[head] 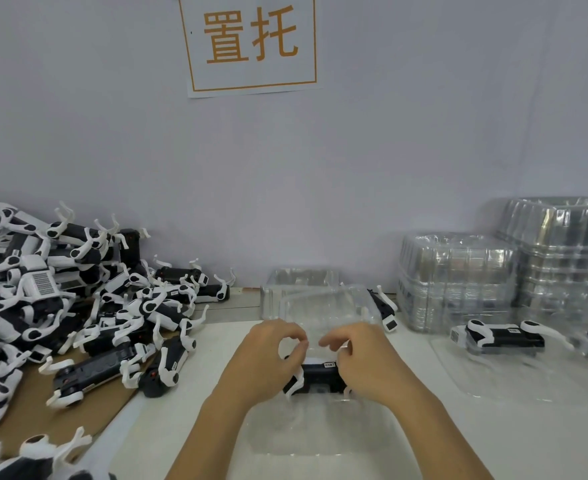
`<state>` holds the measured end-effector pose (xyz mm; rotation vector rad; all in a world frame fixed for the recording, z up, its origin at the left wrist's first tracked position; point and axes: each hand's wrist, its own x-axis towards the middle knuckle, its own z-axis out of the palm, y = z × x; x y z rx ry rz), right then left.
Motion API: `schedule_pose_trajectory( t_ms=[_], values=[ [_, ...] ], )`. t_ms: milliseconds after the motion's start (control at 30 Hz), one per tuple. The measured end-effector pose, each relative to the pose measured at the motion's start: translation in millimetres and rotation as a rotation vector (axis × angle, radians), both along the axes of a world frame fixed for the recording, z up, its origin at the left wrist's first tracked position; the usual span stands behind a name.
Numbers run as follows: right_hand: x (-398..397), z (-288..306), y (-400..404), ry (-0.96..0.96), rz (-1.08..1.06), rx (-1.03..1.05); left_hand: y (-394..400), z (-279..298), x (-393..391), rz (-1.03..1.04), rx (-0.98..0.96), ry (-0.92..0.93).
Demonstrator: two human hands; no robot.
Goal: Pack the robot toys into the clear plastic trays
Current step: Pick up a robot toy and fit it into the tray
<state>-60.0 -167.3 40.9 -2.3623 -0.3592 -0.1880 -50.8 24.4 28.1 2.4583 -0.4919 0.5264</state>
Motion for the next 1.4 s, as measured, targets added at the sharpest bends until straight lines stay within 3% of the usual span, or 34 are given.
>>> schedule_pose_trajectory(
  t_ms=[167, 300, 500, 700, 967, 1067, 1167, 1300, 1400],
  values=[
    [3.7, -0.8, -3.4, -0.073, -0.099, 0.164, -6.2, 14.7, -11.3, -0.072, 0.05, 0.292],
    [4.6, -2.8, -2.9, -0.047, -0.102, 0.214, -6.6, 22.1, -17.3, -0.111, 0.255, 0.513],
    [1.1, 0.3, -2.9, -0.106, -0.107, 0.295, -13.7, 23.1, -20.7, -0.096, 0.337, 0.451],
    [1.6, 9.1, -10.9, -0.239, -0.187, 0.484, -17.8, 22.8, -24.1, -0.111, 0.228, 0.403],
    [1.0, 25.7, -27.0, -0.386, -0.256, 0.937, 14.2, 43.6, -26.0, -0.193, -0.235, 0.479],
    [-0.5, 27.2, -22.6, -0.396, -0.253, 1.001, 23.1, 43.7, -27.1, -0.22, -0.518, 0.464],
    [-3.6, 25.3, -5.8, -0.394, -0.193, 0.89, 18.1, 44.1, -27.1, -0.25, -0.857, 0.46],
    [-11.3, 13.0, 26.1, -0.427, -0.018, 0.564, 5.8, 41.8, -22.8, -0.159, -1.349, 0.476],
    [-13.1, 2.6, 43.9, -0.399, 0.109, 0.399, 5.2, 35.1, -18.9, -0.199, -1.615, 0.548]
  ],
)
